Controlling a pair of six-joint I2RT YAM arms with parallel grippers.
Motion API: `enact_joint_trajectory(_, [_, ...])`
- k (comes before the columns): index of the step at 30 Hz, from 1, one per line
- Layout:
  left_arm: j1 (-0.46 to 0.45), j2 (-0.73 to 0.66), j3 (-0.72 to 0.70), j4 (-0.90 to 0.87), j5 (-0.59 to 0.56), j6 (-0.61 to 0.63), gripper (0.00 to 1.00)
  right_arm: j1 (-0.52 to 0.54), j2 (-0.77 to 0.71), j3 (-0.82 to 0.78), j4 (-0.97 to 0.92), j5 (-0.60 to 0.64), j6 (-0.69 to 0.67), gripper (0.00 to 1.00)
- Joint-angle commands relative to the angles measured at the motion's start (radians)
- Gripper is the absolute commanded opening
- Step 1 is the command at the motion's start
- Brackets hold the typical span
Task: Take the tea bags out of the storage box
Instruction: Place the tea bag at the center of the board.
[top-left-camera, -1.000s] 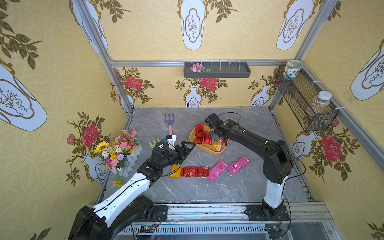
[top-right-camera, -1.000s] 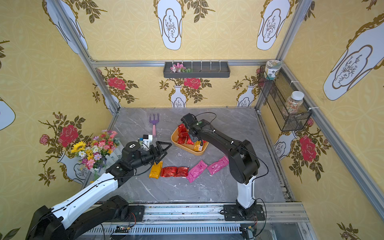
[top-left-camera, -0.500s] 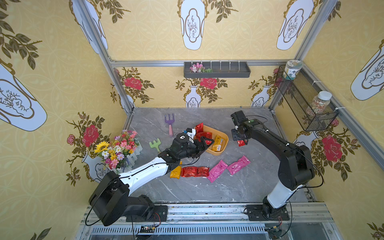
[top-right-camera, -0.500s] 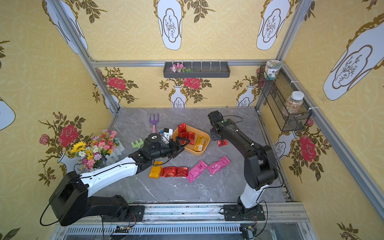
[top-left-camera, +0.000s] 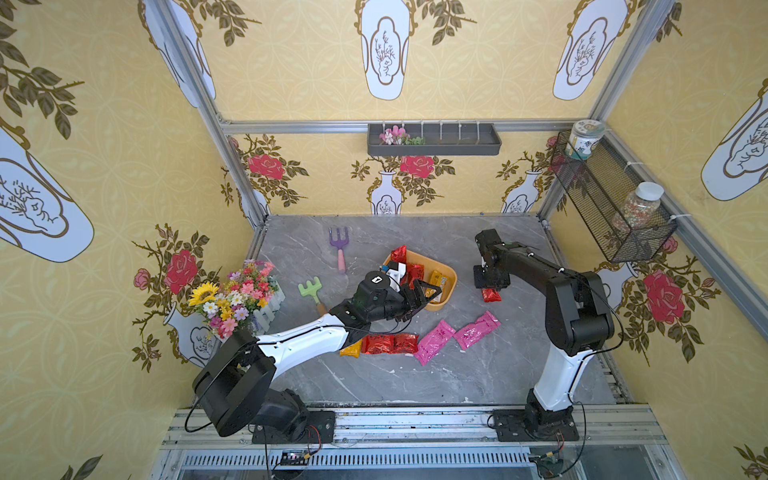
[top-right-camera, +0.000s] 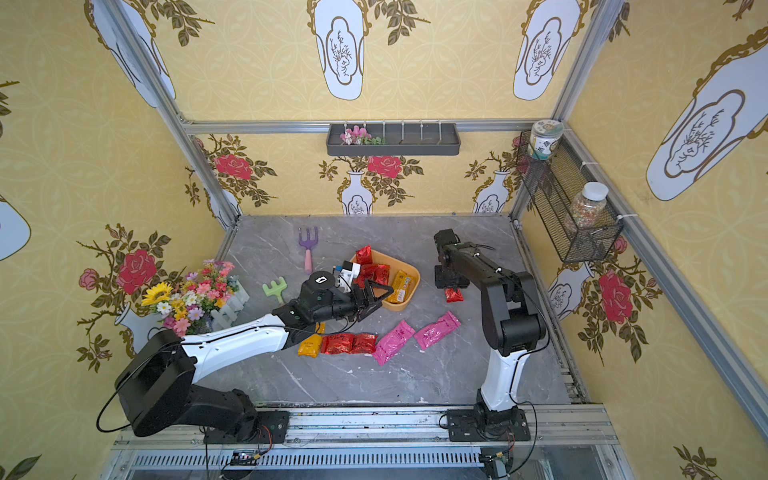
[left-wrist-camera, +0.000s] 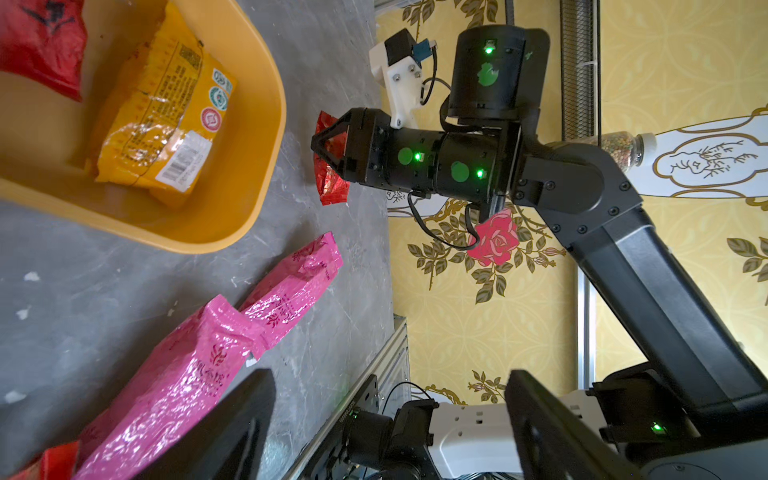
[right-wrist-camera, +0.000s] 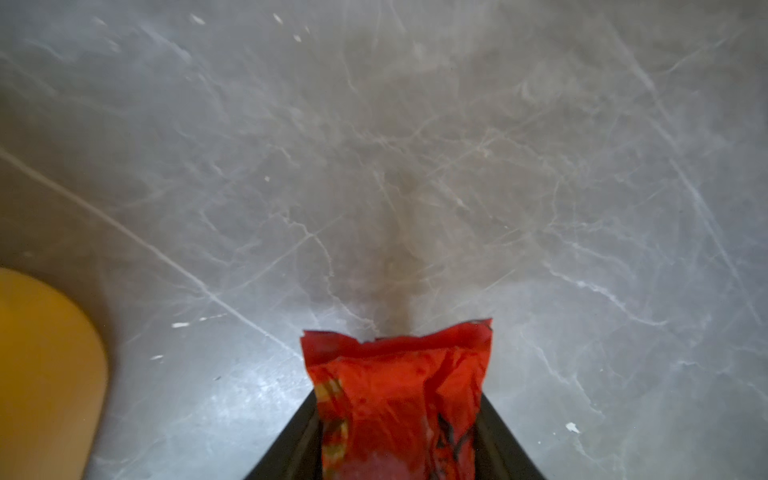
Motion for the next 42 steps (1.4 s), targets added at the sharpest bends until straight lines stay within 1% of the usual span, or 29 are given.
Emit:
enact_joint_trajectory(1, [0.000,-0.022,-0.032,0.059,-0.018,-0.003,0.93,-0.001,-0.007,-0.035,0.028,-0.021,0.030,0.51])
enact_joint_trajectory(7, [0.001,-0.032,-0.052,0.068,-0.020,-0.003,0.93,-0.001,-0.041,-0.095,0.047,-0.029,0.063,0.52])
enact_joint_trajectory(10, [0.001,-0.038,-0.064,0.076,-0.021,-0.004,0.93,0.000,-0.062,-0.114,0.047,-0.029,0.077,0.54])
enact_joint_trajectory(14, [0.004,-0.058,-0.083,0.080,-0.027,-0.007,0.93,-0.001,-0.086,-0.142,0.058,-0.029,0.084,0.61])
enact_joint_trajectory(19, [0.015,-0.108,-0.106,0.059,-0.039,-0.006,0.93,-0.002,-0.104,-0.143,0.055,-0.020,0.086,0.74])
enact_joint_trajectory(21, [0.025,-0.144,-0.117,0.032,-0.048,-0.001,0.93,0.001,-0.128,-0.141,0.052,-0.008,0.089,0.79])
enact_joint_trajectory(25, [0.068,-0.240,-0.144,-0.042,-0.079,0.011,0.95,0.005,-0.187,-0.124,0.041,0.021,0.092,0.85])
enact_joint_trajectory(29, [0.134,-0.329,-0.167,-0.118,-0.107,0.018,0.97,0.041,-0.245,-0.083,0.035,0.030,0.096,0.86])
enact_joint_trajectory(33, [0.199,-0.392,-0.185,-0.176,-0.108,0.026,0.98,0.120,-0.268,-0.010,0.023,0.041,0.085,0.86])
enact_joint_trajectory(38, [0.276,-0.458,-0.207,-0.242,-0.094,0.035,0.99,0.217,-0.235,0.111,0.003,0.034,0.078,0.83])
enact_joint_trajectory(42, [0.330,-0.507,-0.235,-0.278,-0.070,0.036,0.99,0.274,-0.184,0.186,0.003,-0.004,0.101,0.76])
